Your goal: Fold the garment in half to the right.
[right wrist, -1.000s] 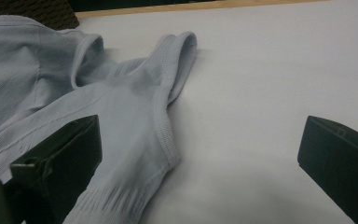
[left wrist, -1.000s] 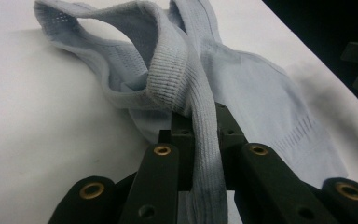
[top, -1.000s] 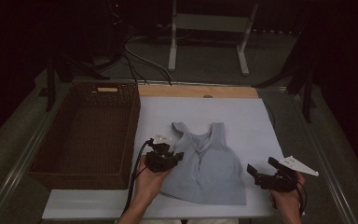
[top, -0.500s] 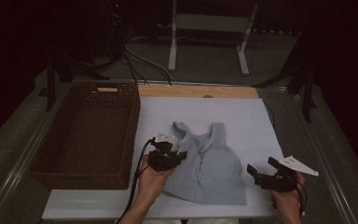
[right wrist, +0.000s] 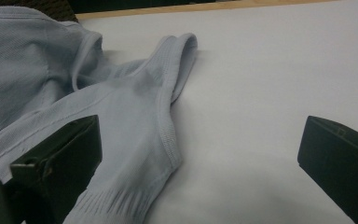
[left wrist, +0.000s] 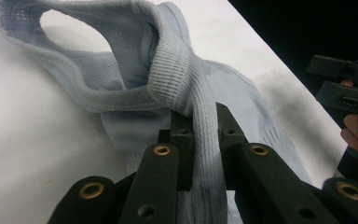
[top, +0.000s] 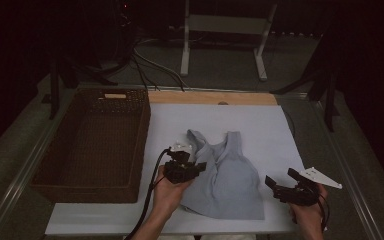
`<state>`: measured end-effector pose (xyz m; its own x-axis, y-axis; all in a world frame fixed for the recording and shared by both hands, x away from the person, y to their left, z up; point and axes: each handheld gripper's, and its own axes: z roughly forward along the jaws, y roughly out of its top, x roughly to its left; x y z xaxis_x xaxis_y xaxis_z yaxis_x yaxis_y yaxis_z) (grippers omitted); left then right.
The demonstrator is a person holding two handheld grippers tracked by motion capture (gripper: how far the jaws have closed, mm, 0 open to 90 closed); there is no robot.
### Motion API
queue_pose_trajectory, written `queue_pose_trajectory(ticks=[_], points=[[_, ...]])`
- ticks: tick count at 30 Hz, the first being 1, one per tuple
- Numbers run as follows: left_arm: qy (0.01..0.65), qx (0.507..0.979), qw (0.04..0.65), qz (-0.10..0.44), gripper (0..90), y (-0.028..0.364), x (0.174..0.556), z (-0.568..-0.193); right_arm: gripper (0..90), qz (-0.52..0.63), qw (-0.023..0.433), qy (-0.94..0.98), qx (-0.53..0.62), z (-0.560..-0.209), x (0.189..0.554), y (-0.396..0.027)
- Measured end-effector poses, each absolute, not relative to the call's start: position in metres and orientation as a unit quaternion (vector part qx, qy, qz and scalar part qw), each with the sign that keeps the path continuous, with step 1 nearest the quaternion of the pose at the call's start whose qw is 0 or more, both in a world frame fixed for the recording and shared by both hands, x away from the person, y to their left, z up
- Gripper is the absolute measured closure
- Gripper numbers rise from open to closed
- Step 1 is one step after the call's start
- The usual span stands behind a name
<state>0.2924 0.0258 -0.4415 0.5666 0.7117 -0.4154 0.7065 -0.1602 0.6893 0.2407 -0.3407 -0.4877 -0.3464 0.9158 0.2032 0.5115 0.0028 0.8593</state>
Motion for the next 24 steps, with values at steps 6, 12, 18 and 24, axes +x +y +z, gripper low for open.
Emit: queue_pose_trajectory(ticks=[6, 12, 18, 24], points=[[0.461, 0.763, 0.453, -0.002, 83.6, 0.02, 0.293, -0.441, 0.0, 0.468, 0.216, 0.674, 0.529, -0.488, 0.241, -0.341], [0.456, 0.764, 0.456, -0.005, 83.6, 0.015, 0.293, -0.439, 0.0, 0.469, 0.215, 0.673, 0.53, -0.488, 0.241, -0.341], [0.452, 0.762, 0.463, -0.01, 83.6, 0.009, 0.293, -0.439, 0.0, 0.469, 0.216, 0.672, 0.53, -0.487, 0.241, -0.342], [0.448, 0.761, 0.469, -0.014, 83.6, 0.004, 0.293, -0.44, 0.0, 0.469, 0.217, 0.671, 0.532, -0.487, 0.24, -0.343]])
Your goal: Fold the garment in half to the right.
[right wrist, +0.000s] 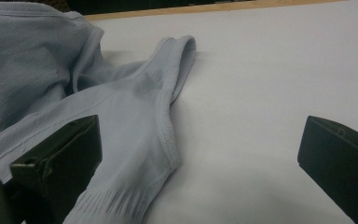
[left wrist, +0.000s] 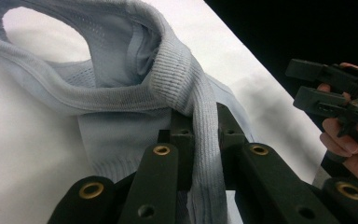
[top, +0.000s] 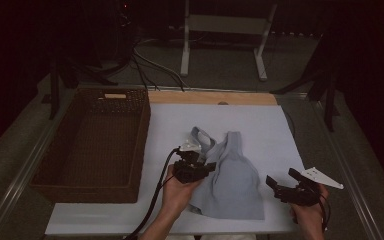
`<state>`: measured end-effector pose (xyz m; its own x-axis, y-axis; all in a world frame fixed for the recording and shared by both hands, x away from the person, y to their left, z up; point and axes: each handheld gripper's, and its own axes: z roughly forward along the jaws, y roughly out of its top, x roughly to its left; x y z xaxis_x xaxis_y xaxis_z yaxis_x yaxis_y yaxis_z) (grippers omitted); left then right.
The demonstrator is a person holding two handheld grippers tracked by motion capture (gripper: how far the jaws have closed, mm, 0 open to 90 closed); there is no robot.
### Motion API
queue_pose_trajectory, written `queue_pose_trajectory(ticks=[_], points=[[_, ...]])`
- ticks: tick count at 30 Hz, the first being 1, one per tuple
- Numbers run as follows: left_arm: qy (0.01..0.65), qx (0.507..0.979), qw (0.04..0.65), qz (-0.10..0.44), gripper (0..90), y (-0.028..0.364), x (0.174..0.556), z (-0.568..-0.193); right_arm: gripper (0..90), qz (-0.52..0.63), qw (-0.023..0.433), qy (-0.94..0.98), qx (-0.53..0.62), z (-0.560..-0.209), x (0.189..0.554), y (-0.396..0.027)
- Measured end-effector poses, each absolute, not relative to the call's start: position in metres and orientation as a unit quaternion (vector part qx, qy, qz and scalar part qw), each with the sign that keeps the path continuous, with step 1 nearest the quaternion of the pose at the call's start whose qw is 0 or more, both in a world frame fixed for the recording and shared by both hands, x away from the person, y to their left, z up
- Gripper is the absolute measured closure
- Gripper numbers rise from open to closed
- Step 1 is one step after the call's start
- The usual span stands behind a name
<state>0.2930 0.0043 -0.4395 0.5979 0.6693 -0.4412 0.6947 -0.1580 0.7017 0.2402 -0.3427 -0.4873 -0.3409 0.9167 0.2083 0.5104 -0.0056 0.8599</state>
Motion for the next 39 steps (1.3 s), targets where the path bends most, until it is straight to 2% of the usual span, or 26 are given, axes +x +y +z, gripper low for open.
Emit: queue_pose_trajectory(ticks=[22, 39], points=[[0.444, 0.76, 0.474, -0.027, 83.5, -0.014, 0.301, -0.443, 0.0, 0.469, 0.216, 0.673, 0.53, -0.488, 0.241, -0.342], [0.418, 0.764, 0.491, -0.026, 83.5, -0.024, 0.304, -0.446, 0.0, 0.471, 0.216, 0.672, 0.529, -0.488, 0.241, -0.342]])
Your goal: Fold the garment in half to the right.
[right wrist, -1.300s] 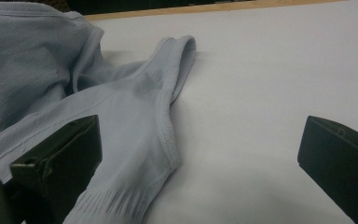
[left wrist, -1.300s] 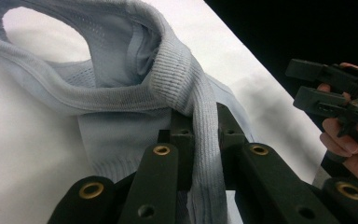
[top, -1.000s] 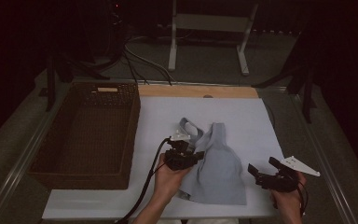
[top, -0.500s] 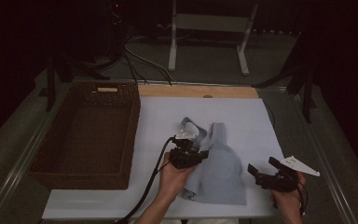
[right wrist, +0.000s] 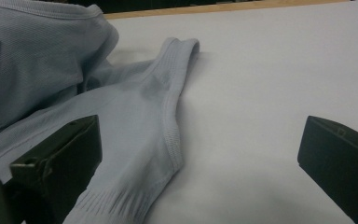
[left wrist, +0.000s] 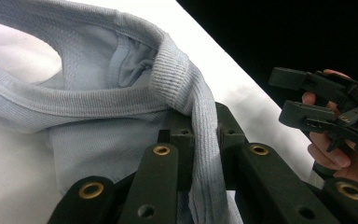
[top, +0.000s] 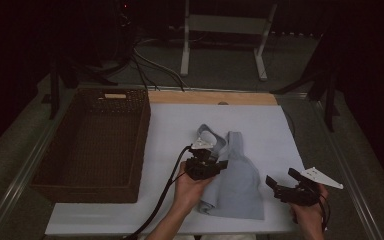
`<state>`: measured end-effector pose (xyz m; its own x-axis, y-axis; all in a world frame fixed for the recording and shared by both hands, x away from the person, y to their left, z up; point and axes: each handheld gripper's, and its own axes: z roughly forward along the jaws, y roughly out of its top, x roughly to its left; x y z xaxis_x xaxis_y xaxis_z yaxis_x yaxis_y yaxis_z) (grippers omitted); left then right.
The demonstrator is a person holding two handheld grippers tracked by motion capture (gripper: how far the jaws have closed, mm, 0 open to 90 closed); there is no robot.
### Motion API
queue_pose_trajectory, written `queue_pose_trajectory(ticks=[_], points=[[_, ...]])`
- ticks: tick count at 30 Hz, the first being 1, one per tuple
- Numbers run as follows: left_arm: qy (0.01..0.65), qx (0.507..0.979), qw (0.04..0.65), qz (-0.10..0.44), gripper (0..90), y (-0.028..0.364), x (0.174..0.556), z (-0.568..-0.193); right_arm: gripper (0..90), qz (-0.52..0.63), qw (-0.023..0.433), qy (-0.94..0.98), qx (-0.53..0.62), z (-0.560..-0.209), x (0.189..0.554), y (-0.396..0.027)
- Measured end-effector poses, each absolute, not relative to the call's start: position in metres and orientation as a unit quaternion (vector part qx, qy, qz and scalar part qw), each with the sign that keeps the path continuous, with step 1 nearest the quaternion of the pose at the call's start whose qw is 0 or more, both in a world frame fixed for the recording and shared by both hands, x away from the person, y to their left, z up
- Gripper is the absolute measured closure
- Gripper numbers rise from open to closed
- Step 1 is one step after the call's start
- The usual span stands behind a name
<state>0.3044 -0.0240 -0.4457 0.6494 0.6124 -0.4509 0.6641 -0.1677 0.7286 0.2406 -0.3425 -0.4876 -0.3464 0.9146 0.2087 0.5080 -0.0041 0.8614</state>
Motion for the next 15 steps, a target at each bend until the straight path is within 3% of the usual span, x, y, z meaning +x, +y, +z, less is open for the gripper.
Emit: queue_pose_trajectory(ticks=[15], points=[[0.409, 0.762, 0.501, -0.026, 83.5, -0.0306, 0.3088, -0.446, 0.0, 0.473, 0.215, 0.671, 0.53, -0.4878, 0.2408, -0.3427]])
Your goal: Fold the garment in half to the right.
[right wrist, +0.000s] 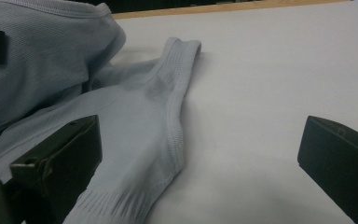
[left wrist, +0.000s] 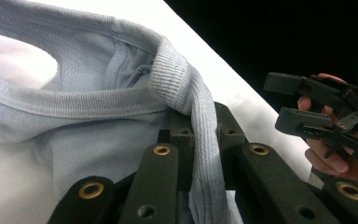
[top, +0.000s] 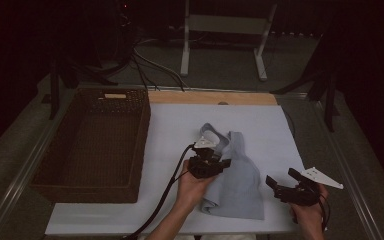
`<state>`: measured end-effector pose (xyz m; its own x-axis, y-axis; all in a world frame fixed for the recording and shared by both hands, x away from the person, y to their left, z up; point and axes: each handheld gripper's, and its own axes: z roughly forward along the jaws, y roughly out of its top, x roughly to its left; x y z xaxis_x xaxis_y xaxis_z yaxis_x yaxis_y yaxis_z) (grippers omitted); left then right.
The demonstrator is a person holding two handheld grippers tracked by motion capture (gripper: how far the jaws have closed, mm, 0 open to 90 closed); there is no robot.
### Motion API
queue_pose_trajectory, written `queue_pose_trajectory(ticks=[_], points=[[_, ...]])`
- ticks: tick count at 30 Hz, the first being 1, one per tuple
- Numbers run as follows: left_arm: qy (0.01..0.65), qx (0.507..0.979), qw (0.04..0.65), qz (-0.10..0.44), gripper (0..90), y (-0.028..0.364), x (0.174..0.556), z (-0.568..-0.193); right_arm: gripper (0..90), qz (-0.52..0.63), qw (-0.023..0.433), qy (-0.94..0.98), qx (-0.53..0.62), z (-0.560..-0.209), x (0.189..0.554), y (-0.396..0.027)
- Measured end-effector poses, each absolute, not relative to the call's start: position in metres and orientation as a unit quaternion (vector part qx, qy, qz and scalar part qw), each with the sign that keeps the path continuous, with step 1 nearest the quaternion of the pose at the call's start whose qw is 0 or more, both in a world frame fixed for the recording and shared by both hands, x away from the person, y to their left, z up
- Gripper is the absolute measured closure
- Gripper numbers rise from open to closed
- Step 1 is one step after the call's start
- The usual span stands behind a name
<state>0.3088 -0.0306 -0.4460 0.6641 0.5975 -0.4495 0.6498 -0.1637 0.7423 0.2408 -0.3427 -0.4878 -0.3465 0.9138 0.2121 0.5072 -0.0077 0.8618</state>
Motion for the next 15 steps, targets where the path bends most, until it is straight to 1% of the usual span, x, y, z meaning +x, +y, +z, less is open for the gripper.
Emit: queue_pose_trajectory(ticks=[15], points=[[0.398, 0.761, 0.511, -0.03, 83.5, -0.0407, 0.3106, -0.4473, 0.0, 0.472, 0.216, 0.671, 0.529, -0.488, 0.2409, -0.3428]])
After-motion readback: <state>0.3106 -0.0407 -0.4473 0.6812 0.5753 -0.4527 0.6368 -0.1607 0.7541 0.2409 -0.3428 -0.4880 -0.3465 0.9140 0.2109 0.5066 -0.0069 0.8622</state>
